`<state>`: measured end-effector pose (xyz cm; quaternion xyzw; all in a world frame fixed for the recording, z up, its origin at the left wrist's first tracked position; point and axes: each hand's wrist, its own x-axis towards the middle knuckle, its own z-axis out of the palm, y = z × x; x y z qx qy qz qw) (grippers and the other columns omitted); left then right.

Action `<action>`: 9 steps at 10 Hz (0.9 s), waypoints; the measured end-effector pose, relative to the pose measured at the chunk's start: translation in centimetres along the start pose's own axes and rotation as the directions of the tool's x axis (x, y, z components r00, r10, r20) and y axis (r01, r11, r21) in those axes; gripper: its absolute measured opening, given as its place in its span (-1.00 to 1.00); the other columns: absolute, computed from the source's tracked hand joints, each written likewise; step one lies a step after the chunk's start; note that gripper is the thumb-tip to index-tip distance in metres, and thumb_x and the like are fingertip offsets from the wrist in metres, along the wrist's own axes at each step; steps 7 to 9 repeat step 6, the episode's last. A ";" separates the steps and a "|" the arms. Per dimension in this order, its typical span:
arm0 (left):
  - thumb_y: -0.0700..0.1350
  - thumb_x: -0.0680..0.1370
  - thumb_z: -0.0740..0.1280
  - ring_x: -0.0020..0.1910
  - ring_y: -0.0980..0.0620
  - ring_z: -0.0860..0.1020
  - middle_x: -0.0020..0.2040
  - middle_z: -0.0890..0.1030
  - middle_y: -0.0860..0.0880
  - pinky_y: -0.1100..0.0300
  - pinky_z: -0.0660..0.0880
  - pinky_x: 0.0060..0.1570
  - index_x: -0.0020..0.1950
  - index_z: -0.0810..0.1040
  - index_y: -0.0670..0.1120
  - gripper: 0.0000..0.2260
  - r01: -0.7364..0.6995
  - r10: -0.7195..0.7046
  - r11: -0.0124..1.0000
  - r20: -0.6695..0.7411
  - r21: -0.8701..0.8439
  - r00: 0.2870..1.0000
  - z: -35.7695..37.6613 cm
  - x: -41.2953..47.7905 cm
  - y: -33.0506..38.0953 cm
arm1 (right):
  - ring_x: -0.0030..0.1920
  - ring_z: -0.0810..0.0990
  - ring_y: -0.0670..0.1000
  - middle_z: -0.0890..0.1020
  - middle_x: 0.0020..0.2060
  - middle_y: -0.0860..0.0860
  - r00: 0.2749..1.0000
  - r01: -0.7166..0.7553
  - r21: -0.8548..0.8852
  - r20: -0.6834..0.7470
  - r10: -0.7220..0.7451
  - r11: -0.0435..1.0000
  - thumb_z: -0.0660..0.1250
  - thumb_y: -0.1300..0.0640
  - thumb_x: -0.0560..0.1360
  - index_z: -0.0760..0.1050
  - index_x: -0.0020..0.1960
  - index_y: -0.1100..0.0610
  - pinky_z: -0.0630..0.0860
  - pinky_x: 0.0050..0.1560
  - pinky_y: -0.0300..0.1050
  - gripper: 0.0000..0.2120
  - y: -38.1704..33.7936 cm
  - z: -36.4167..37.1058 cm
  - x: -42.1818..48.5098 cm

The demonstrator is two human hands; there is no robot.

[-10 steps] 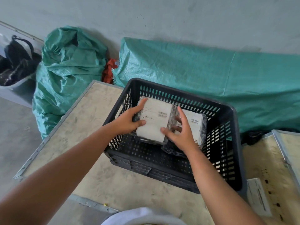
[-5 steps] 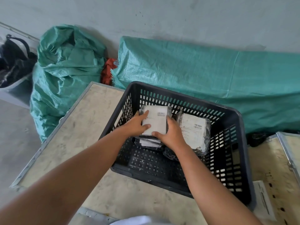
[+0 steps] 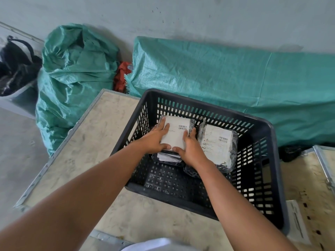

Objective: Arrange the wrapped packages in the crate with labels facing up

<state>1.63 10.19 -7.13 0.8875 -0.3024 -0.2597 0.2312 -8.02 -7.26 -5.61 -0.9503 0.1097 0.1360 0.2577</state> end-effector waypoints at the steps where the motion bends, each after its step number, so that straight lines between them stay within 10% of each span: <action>1: 0.03 0.56 0.45 0.63 -0.11 -0.13 0.59 -0.41 0.03 -0.09 0.04 0.57 0.66 -0.15 -0.09 -0.08 0.001 -0.001 1.000 0.000 -0.006 1.000 -0.2 -0.3 0.4 | 0.62 0.08 0.27 -0.23 0.63 0.28 1.000 -0.012 -0.005 0.008 0.013 1.000 0.38 -0.13 0.60 -0.06 0.68 0.25 0.11 0.56 0.04 -0.09 -0.6 -0.5 -0.2; 2: 0.01 0.55 0.46 0.62 -0.10 0.03 0.62 -0.37 0.02 -0.02 0.16 0.54 0.67 -0.12 -0.10 -0.08 0.009 -0.009 1.000 -0.015 0.003 1.000 -0.7 -1.3 1.3 | 0.60 0.15 0.26 -0.15 0.64 0.28 0.999 -0.037 0.005 0.027 0.037 0.999 0.43 -0.07 0.58 0.01 0.67 0.26 0.17 0.55 0.05 -0.11 -1.3 -1.5 -0.8; 4: -0.04 0.63 0.33 0.28 -0.10 0.55 0.54 0.38 -0.15 -0.02 0.48 0.30 0.67 -0.16 -0.04 -0.20 0.084 -0.078 0.991 -0.052 0.109 0.996 -1.8 -6.7 4.5 | 0.52 0.36 0.18 0.38 0.54 0.08 0.997 0.037 0.248 -0.077 -0.018 0.968 0.47 0.09 0.57 0.34 0.58 0.11 0.27 0.51 0.01 -0.37 -0.4 -4.1 -5.8; 5: -0.02 0.65 0.28 0.24 0.03 0.60 0.49 0.45 -0.09 0.03 0.57 0.20 0.64 0.16 0.03 -0.42 0.046 -0.037 0.995 -0.100 0.093 0.994 -1.3 -11.1 6.4 | 0.49 0.43 0.10 0.40 0.54 0.03 0.994 0.012 0.364 -0.106 0.029 0.931 0.45 -0.02 0.58 0.37 0.57 0.04 0.35 0.49 0.08 -0.39 1.0 -4.3 -9.5; 6: -0.17 0.60 0.19 -0.27 0.22 0.63 0.36 0.58 -0.01 0.36 0.55 -0.38 0.52 0.36 0.21 -0.49 0.036 -0.029 0.993 -0.061 0.114 0.998 1.0 -14.9 7.7 | 0.33 0.57 -0.09 0.53 0.43 -0.11 0.982 0.048 0.480 -0.184 0.047 0.876 0.44 -0.03 0.59 0.50 0.47 -0.02 0.47 0.41 0.00 -0.53 1.4 -5.8 -12.6; 9: -0.17 0.60 0.19 -0.27 0.22 0.63 0.36 0.58 -0.01 0.36 0.55 -0.38 0.52 0.36 0.21 -0.49 0.036 -0.029 0.993 -0.061 0.114 0.998 1.0 -14.9 7.7 | 0.33 0.57 -0.09 0.53 0.43 -0.11 0.982 0.048 0.480 -0.184 0.047 0.876 0.44 -0.03 0.59 0.50 0.47 -0.02 0.47 0.41 0.00 -0.53 1.4 -5.8 -12.6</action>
